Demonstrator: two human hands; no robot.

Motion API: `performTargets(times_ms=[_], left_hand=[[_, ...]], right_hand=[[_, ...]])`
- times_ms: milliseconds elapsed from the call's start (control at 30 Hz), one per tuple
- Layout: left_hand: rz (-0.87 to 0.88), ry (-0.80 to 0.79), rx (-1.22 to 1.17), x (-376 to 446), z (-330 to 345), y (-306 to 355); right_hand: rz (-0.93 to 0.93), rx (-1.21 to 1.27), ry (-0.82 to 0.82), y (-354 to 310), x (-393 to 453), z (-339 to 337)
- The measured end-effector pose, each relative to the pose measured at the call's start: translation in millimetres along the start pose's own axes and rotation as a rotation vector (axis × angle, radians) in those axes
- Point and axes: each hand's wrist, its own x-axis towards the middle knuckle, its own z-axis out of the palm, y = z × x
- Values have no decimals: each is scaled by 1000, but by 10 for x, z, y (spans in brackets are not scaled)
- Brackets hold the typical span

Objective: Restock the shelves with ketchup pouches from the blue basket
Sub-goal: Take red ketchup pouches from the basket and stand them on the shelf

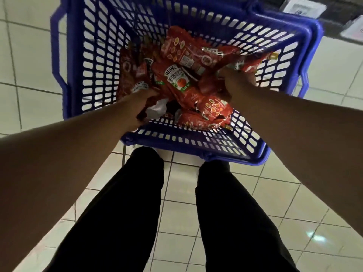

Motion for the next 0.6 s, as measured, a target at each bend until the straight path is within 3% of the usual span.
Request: performTargets(times_ms=[100,267,367,600], left_hand=[[-37,-105,-177,-451,-1,88],[22,-288,-189,-1563,189,208],[149,-401,-129,-2435,274,330],[435,-398,133,-4493,438,707]], right_hand=[[13,60,-148,-105,-421,-255],[164,239,-468,-340,-1544,-792],[173,401,-626,-649,-2373,-1122],[-42,346,-599,-1531,-4143,-1784]])
